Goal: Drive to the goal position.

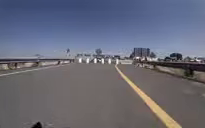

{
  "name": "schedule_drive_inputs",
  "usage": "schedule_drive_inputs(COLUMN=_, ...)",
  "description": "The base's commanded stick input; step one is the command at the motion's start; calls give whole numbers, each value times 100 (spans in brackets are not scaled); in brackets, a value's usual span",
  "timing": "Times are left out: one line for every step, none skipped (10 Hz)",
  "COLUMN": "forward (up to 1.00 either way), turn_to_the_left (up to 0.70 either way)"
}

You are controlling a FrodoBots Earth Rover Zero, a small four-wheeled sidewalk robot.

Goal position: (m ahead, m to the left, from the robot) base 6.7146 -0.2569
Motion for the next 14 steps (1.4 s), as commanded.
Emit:
schedule_drive_inputs(forward=100, turn_to_the_left=0)
schedule_drive_inputs(forward=100, turn_to_the_left=0)
schedule_drive_inputs(forward=100, turn_to_the_left=0)
schedule_drive_inputs(forward=100, turn_to_the_left=0)
schedule_drive_inputs(forward=100, turn_to_the_left=0)
schedule_drive_inputs(forward=100, turn_to_the_left=0)
schedule_drive_inputs(forward=100, turn_to_the_left=0)
schedule_drive_inputs(forward=100, turn_to_the_left=0)
schedule_drive_inputs(forward=100, turn_to_the_left=0)
schedule_drive_inputs(forward=100, turn_to_the_left=0)
schedule_drive_inputs(forward=100, turn_to_the_left=0)
schedule_drive_inputs(forward=100, turn_to_the_left=0)
schedule_drive_inputs(forward=100, turn_to_the_left=0)
schedule_drive_inputs(forward=100, turn_to_the_left=0)
